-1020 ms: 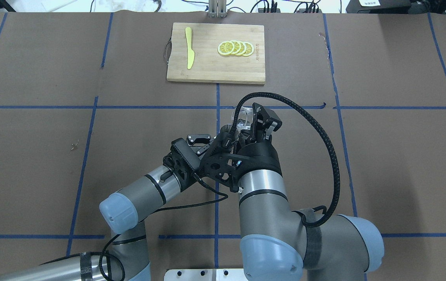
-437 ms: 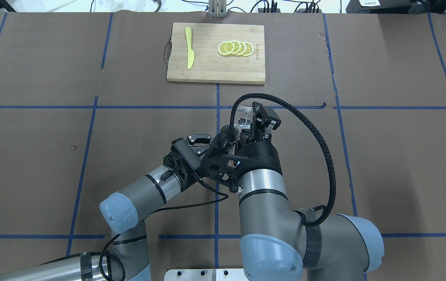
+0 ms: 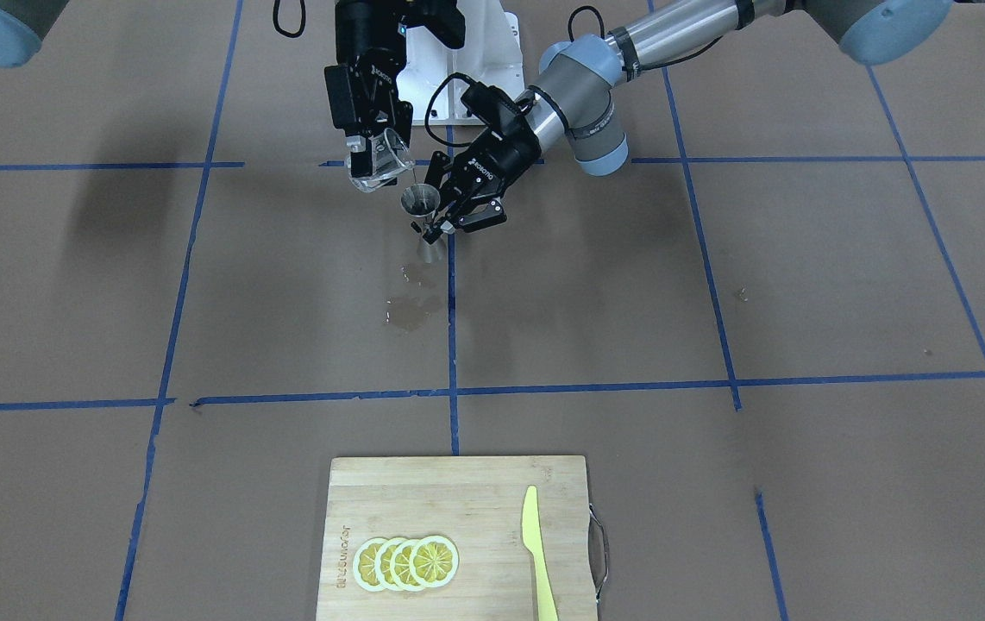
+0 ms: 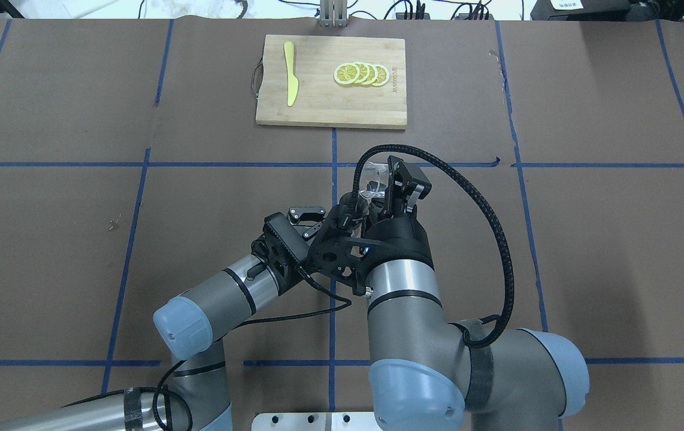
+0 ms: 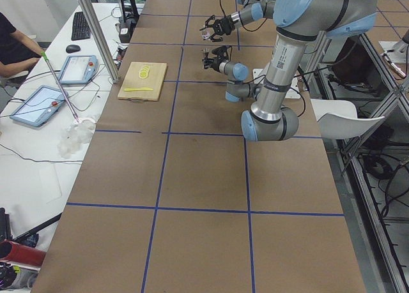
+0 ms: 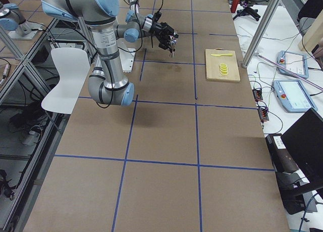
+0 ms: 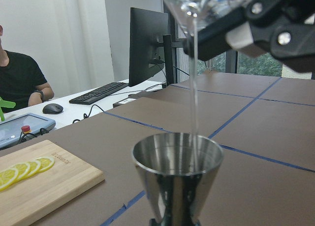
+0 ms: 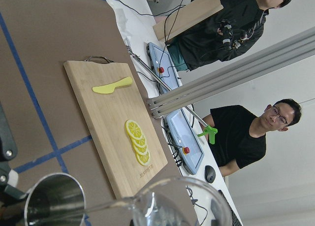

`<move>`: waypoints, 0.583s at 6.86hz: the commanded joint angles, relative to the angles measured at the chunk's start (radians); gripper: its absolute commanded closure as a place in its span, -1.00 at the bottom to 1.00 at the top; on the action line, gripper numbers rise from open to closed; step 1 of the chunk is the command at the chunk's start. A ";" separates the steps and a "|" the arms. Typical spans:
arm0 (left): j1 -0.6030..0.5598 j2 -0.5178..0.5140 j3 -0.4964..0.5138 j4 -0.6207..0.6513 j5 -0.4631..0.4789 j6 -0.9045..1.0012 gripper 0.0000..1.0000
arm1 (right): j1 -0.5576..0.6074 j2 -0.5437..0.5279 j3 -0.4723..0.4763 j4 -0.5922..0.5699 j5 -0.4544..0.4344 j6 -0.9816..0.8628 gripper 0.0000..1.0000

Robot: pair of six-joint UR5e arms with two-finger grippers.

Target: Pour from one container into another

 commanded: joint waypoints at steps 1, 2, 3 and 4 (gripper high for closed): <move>0.000 0.000 -0.002 0.000 0.000 0.000 1.00 | 0.000 -0.001 0.000 0.000 -0.007 -0.008 1.00; 0.000 0.000 -0.002 0.000 0.000 0.000 1.00 | 0.000 -0.001 0.000 0.000 -0.007 -0.008 1.00; 0.000 0.000 -0.002 0.000 0.000 0.000 1.00 | 0.000 -0.001 0.000 -0.002 -0.007 -0.009 1.00; 0.000 0.000 -0.002 0.000 0.000 0.000 1.00 | 0.000 -0.001 0.000 -0.005 -0.007 -0.017 1.00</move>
